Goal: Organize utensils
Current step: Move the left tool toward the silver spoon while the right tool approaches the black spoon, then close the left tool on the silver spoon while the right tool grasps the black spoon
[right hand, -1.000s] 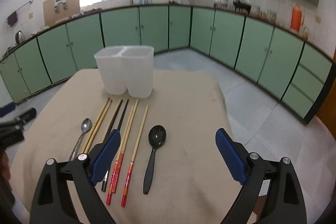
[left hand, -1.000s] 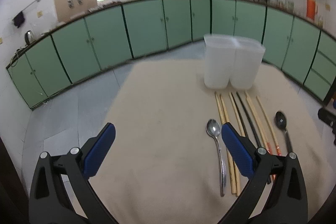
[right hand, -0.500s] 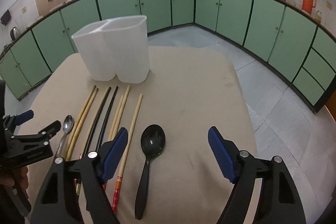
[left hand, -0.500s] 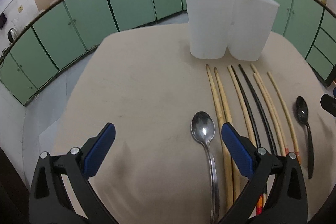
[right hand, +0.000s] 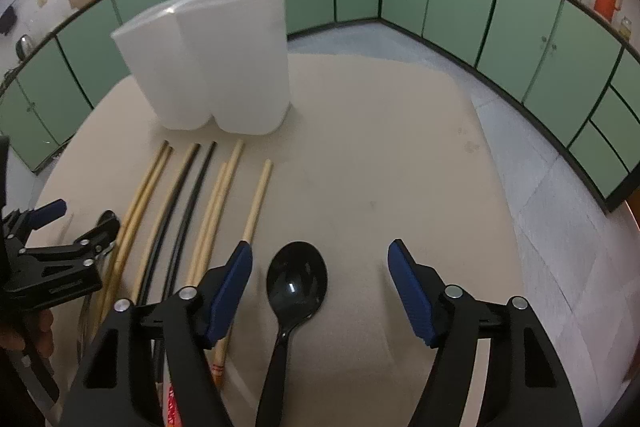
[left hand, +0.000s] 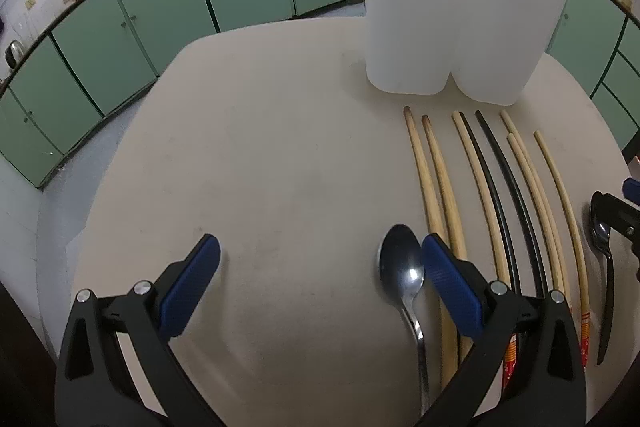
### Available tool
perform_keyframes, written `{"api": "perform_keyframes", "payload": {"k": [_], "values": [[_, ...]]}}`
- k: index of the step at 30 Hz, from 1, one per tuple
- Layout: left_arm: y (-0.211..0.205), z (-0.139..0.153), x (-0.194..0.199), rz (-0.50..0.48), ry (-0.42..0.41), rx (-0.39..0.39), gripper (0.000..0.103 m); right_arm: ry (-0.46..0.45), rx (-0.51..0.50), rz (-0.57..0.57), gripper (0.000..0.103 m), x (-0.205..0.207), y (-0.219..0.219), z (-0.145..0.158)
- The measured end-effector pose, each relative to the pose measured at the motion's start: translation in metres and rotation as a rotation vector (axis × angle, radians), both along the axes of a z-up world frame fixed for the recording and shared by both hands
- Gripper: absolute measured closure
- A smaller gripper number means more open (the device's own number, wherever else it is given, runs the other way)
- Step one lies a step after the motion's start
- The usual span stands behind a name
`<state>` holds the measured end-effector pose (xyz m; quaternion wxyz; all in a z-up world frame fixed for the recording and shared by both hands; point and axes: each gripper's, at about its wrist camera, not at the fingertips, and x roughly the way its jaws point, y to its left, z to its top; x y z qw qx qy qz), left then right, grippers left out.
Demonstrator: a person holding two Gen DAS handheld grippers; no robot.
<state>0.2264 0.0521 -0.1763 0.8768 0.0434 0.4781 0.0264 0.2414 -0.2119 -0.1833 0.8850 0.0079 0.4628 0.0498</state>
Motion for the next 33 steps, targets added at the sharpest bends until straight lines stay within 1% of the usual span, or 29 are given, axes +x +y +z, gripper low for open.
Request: {"api": "perform_keyframes", "payload": {"k": [4, 8, 9, 10, 11, 15, 17, 24, 25, 26, 28, 30, 31, 32, 33], "values": [[-0.004, -0.002, 0.000, -0.003, 0.008, -0.006, 0.005, 0.023, -0.005, -0.004, 0.036, 0.002, 0.002, -0.004], [0.002, -0.003, -0.002, 0.007, 0.013, -0.016, 0.005, 0.053, -0.006, -0.010, 0.036, 0.007, 0.004, -0.008], [0.000, -0.003, -0.002, 0.005, 0.012, -0.012, 0.005, 0.064, -0.012, -0.010, 0.038, 0.009, 0.005, -0.010], [0.001, -0.002, -0.004, 0.004, 0.012, -0.010, 0.005, 0.080, -0.010, -0.011, 0.043, 0.011, 0.005, -0.013], [0.000, -0.002, -0.004, 0.004, 0.012, -0.011, 0.005, 0.085, -0.009, -0.015, 0.043, 0.012, 0.005, -0.015], [-0.004, 0.000, -0.007, 0.008, 0.013, -0.013, 0.005, 0.083, -0.022, -0.020, 0.043, 0.014, 0.009, -0.015], [0.003, 0.003, 0.000, 0.004, 0.014, -0.011, 0.005, 0.082, -0.025, -0.019, 0.043, 0.016, 0.011, -0.016], [0.000, 0.001, 0.003, 0.001, 0.012, -0.010, 0.007, 0.076, -0.018, -0.011, 0.043, 0.014, 0.008, -0.018], [-0.001, 0.001, 0.002, -0.004, 0.014, -0.020, 0.011, 0.076, -0.019, -0.010, 0.043, 0.013, 0.009, -0.018], [-0.002, 0.002, 0.001, -0.013, 0.018, -0.037, 0.019, 0.078, -0.018, -0.008, 0.043, 0.011, 0.009, -0.017], [-0.001, 0.002, 0.003, -0.026, 0.023, -0.058, 0.027, 0.083, -0.016, -0.012, 0.043, 0.012, 0.009, -0.017], [-0.004, 0.002, 0.004, -0.034, 0.023, -0.066, 0.033, 0.085, -0.020, -0.013, 0.043, 0.013, 0.009, -0.017], [-0.005, 0.003, 0.004, -0.037, 0.024, -0.076, 0.039, 0.084, -0.023, -0.012, 0.044, 0.014, 0.009, -0.017], [-0.005, 0.003, 0.004, -0.043, 0.024, -0.087, 0.043, 0.082, -0.024, -0.011, 0.046, 0.014, 0.010, -0.018], [-0.005, 0.003, 0.003, -0.053, 0.021, -0.093, 0.051, 0.079, -0.024, -0.009, 0.053, 0.014, 0.011, -0.017]]}}
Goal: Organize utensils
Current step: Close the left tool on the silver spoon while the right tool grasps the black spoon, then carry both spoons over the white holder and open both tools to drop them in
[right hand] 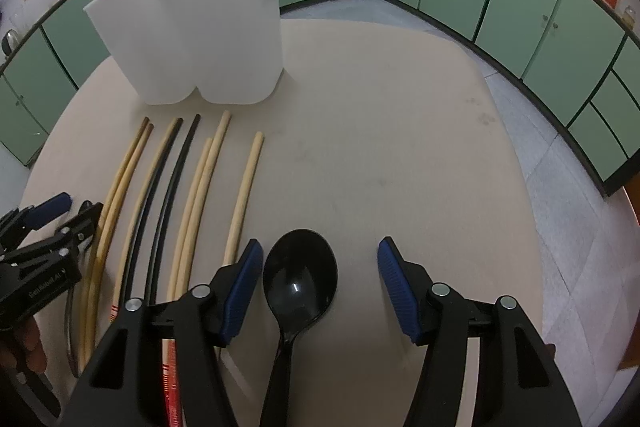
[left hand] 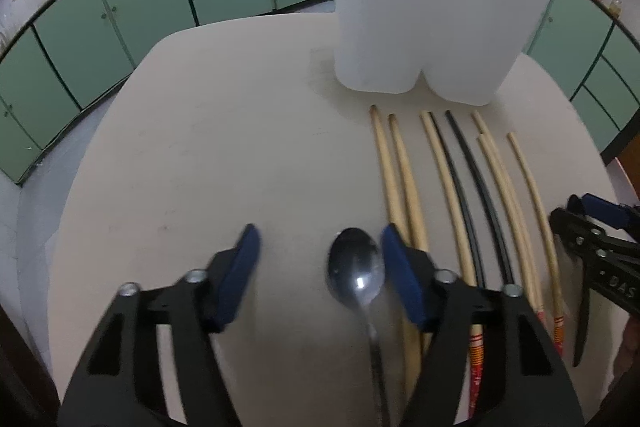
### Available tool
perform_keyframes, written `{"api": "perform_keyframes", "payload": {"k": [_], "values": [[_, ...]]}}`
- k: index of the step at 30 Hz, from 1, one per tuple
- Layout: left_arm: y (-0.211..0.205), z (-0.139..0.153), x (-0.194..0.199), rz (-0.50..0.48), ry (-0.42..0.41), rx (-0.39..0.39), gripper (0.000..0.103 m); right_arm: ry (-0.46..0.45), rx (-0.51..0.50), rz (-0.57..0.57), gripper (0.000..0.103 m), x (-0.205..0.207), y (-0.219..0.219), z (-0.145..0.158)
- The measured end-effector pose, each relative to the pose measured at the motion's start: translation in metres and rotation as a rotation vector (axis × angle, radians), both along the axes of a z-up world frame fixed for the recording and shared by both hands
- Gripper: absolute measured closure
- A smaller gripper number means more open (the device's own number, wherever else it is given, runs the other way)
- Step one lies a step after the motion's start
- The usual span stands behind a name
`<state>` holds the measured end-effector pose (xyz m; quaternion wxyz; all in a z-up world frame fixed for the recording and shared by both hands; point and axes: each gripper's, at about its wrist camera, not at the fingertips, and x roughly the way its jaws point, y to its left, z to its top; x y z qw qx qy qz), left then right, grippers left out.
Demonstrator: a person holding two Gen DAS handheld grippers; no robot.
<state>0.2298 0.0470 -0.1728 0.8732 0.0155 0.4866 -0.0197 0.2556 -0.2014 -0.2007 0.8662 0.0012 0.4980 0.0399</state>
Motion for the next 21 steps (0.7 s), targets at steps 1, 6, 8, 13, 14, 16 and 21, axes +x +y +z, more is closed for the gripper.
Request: {"api": "perform_keyframes", "payload": {"k": [1, 6, 8, 13, 14, 16, 21], "values": [[-0.002, 0.002, 0.000, -0.008, -0.002, -0.003, 0.059, -0.004, 0.001, 0.002, 0.062, 0.001, 0.001, 0.000], [-0.006, 0.003, -0.007, -0.029, -0.017, -0.042, 0.077, -0.017, 0.015, 0.006, 0.069, -0.002, -0.001, 0.000], [0.000, 0.005, -0.012, -0.032, -0.036, -0.067, 0.078, -0.064, 0.051, 0.022, 0.069, -0.008, -0.003, 0.004], [0.014, 0.029, -0.040, -0.050, -0.234, -0.113, 0.078, -0.239, 0.059, 0.065, 0.069, -0.034, -0.005, 0.022], [0.016, 0.033, -0.045, -0.052, -0.274, -0.116, 0.078, -0.280, 0.055, 0.078, 0.069, -0.039, -0.005, 0.026], [0.017, 0.039, -0.054, -0.054, -0.333, -0.120, 0.078, -0.339, 0.065, 0.084, 0.069, -0.047, 0.000, 0.035], [0.022, 0.052, -0.063, -0.022, -0.432, -0.143, 0.078, -0.435, 0.147, 0.080, 0.069, -0.048, -0.007, 0.049]]}}
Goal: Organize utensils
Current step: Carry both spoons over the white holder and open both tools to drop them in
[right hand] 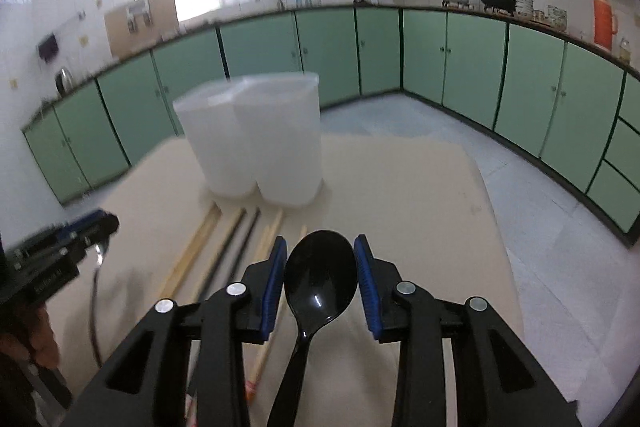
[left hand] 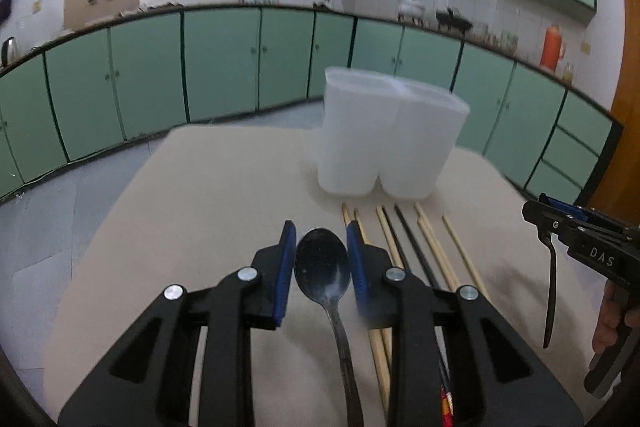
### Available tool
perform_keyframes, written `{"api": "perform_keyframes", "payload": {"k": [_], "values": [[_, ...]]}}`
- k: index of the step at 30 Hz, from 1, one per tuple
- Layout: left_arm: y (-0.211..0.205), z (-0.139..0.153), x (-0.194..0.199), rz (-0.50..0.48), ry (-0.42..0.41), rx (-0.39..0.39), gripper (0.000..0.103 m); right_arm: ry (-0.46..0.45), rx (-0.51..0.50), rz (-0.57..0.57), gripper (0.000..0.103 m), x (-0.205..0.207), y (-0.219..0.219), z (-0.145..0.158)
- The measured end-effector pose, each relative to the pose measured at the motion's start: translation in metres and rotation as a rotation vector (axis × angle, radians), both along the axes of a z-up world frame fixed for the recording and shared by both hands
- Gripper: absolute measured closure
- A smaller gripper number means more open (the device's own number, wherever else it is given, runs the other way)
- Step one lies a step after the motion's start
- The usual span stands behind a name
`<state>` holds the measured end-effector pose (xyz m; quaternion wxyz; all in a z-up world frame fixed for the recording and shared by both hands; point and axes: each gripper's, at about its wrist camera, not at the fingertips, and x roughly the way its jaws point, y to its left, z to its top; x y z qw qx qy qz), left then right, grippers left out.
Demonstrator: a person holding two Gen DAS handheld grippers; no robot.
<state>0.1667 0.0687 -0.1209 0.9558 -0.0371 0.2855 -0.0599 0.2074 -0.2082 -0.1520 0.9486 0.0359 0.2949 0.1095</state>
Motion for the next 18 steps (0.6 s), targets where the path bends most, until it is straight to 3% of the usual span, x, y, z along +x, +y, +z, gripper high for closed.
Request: {"api": "perform_keyframes", "payload": {"k": [8, 18], "values": [[0.002, 0.046, -0.003, 0.005, -0.153, -0.041, 0.078, -0.152, 0.044, 0.023, 0.069, 0.013, -0.003, 0.039], [-0.007, 0.131, 0.022, -0.027, -0.361, -0.096, 0.079, -0.355, 0.141, 0.045, 0.069, 0.063, -0.006, 0.104]]}}
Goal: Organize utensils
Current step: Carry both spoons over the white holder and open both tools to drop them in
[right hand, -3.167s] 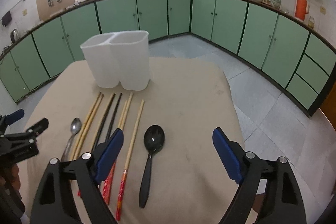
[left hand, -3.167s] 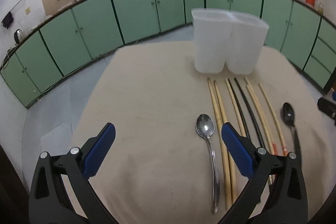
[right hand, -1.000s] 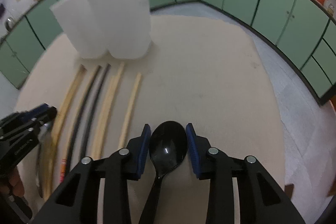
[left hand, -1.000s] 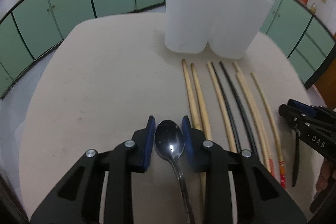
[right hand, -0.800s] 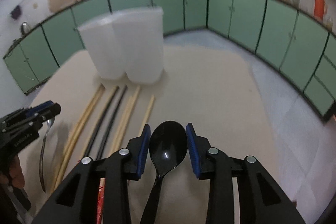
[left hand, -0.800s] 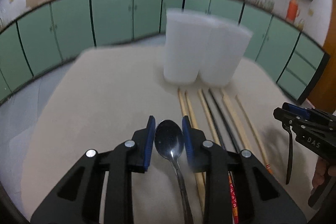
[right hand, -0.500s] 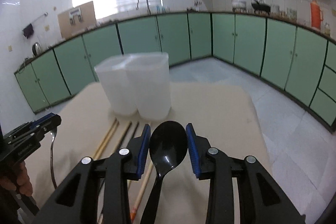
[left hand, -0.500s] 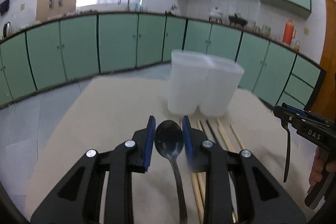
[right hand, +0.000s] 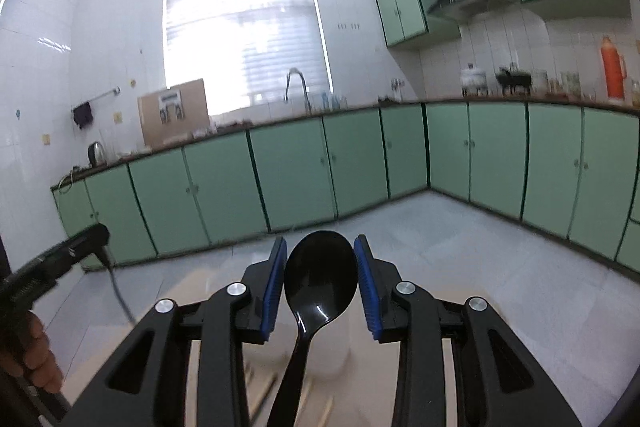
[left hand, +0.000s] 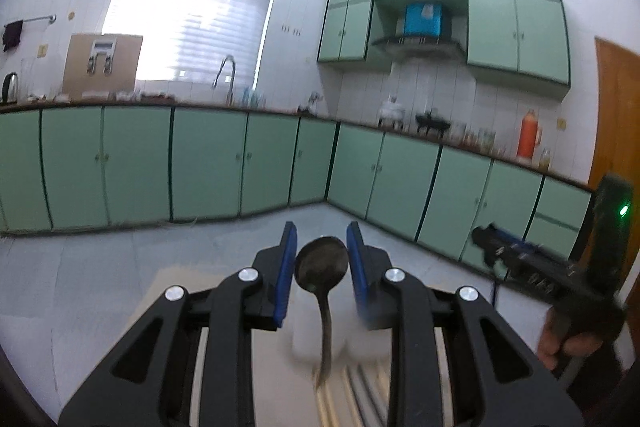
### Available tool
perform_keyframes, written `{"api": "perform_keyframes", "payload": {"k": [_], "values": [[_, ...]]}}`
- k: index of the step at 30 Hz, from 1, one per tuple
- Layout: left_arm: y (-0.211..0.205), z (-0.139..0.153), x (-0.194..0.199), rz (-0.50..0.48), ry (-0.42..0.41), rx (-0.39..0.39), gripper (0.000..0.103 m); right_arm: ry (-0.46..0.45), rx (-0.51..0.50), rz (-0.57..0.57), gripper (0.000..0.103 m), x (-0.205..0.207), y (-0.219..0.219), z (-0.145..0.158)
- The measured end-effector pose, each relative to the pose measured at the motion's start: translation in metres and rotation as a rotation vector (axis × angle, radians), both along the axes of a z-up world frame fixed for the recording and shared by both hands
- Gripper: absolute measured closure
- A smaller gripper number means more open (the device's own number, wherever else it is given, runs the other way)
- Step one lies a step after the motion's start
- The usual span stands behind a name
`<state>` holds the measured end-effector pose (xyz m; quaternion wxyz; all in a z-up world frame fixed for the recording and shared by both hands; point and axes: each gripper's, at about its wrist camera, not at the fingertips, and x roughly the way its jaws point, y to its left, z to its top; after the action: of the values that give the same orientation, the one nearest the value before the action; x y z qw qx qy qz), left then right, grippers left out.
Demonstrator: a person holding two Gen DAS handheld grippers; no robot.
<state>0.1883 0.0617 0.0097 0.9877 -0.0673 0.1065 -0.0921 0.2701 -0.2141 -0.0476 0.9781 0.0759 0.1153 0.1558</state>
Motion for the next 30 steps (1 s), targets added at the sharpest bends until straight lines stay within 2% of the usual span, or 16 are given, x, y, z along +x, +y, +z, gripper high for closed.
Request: {"api": "perform_keyframes", "payload": {"k": [2, 6, 10, 16, 22, 30], "values": [[-0.005, 0.019, 0.014, -0.007, -0.042, -0.011, 0.079, -0.041, 0.014, -0.008, 0.069, 0.017, 0.003, 0.012], [-0.019, 0.037, 0.046, -0.032, -0.070, -0.027, 0.079, -0.094, -0.006, -0.034, 0.069, 0.049, 0.013, 0.024], [-0.036, 0.035, 0.080, -0.043, -0.069, -0.016, 0.079, -0.113, -0.020, -0.061, 0.069, 0.078, 0.022, 0.021], [-0.046, -0.006, 0.118, -0.065, 0.028, -0.013, 0.079, -0.053, -0.035, -0.081, 0.069, 0.110, 0.026, -0.012], [-0.035, -0.048, 0.132, -0.072, 0.120, -0.003, 0.079, -0.011, -0.044, -0.056, 0.069, 0.106, 0.027, -0.043], [-0.022, -0.079, 0.135, -0.068, 0.186, 0.021, 0.079, 0.066, -0.033, -0.002, 0.068, 0.093, 0.025, -0.068]]}}
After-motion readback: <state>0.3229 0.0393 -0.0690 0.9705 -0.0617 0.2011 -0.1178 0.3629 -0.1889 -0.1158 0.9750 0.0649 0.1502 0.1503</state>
